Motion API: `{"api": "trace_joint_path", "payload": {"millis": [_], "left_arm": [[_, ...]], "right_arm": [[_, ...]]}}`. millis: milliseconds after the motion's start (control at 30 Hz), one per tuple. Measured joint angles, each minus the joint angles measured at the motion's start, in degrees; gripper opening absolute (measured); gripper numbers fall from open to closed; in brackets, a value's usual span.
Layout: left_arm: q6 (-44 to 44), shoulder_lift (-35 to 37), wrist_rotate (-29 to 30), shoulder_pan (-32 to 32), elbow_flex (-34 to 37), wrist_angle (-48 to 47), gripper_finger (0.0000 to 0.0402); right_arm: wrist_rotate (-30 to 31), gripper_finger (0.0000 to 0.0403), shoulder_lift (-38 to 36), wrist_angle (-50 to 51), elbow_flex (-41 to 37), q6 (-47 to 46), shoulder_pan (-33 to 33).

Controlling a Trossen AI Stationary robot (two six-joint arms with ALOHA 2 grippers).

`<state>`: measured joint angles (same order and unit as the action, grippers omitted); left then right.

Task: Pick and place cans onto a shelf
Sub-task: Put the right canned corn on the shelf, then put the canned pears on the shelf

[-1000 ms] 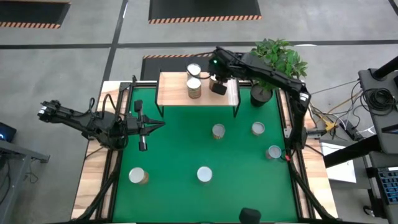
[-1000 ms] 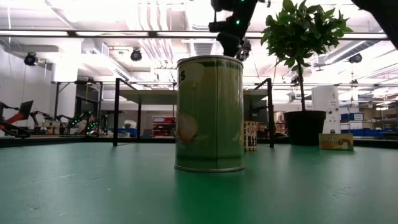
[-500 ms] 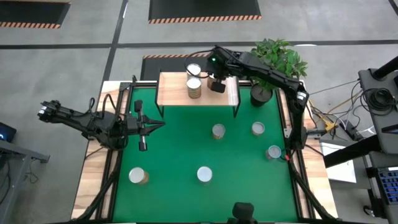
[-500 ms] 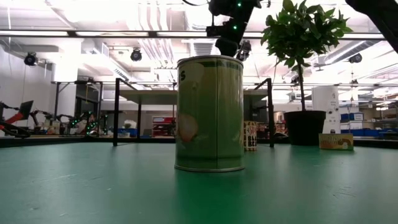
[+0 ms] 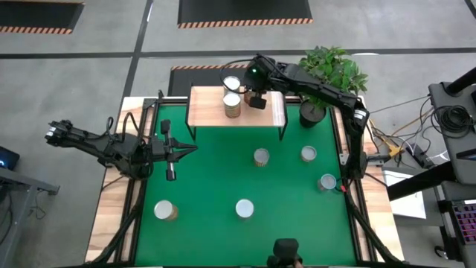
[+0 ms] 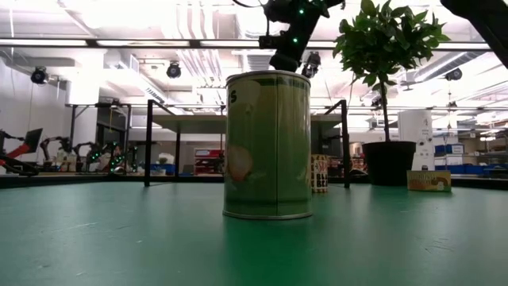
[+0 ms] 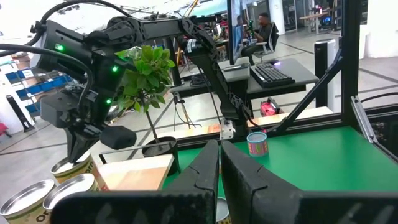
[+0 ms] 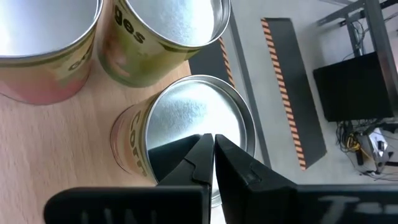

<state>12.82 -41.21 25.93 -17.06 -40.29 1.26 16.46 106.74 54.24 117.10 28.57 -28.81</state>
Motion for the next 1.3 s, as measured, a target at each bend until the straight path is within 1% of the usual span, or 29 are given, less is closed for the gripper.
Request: {"api": "trace_joint_path", "payload": {"millis": [400,633,767,867,967,1067,1167,1300], "left_arm": [[-0.4,-0.1,0.0,0.0,0.0,0.0,0.0],[-0.4,-0.1,0.0,0.0,0.0,0.0,0.0],[-0.4,-0.1,0.0,0.0,0.0,0.0,0.0],[-0.8,-0.1,0.0,0.0,0.0,0.0,0.0],[-1.8,-0.1,0.0,0.0,0.0,0.0,0.0],[-3.2,-0.1,0.0,0.0,0.1,0.0,0.0],[-6.9,-0.1,0.0,0.0,0.4,-0.3,0.0],[-15.8,-0.5,0.0,0.0,0.4,-2.5,0.0]], "right_arm": [[0.1,0.0009,0.3,-0.8,-0.3,0.8,-1.3],[0.0,0.0009,0.2,-0.7,0.1,1.5,-1.2],[-0.3,0.0009,-0.9,-0.6,1.5,1.0,0.1],[-2.2,0.0009,-3.0,-0.1,1.7,-0.6,1.9],[-6.8,0.0009,-4.9,1.9,1.5,-3.9,4.6],[-10.9,0.0009,-7.1,2.8,0.3,-6.1,8.6],[-11.1,0.0009,-8.9,2.6,-1.1,-7.1,13.4],[-11.1,0.0009,-11.2,2.4,-4.3,-8.9,20.1]]}}
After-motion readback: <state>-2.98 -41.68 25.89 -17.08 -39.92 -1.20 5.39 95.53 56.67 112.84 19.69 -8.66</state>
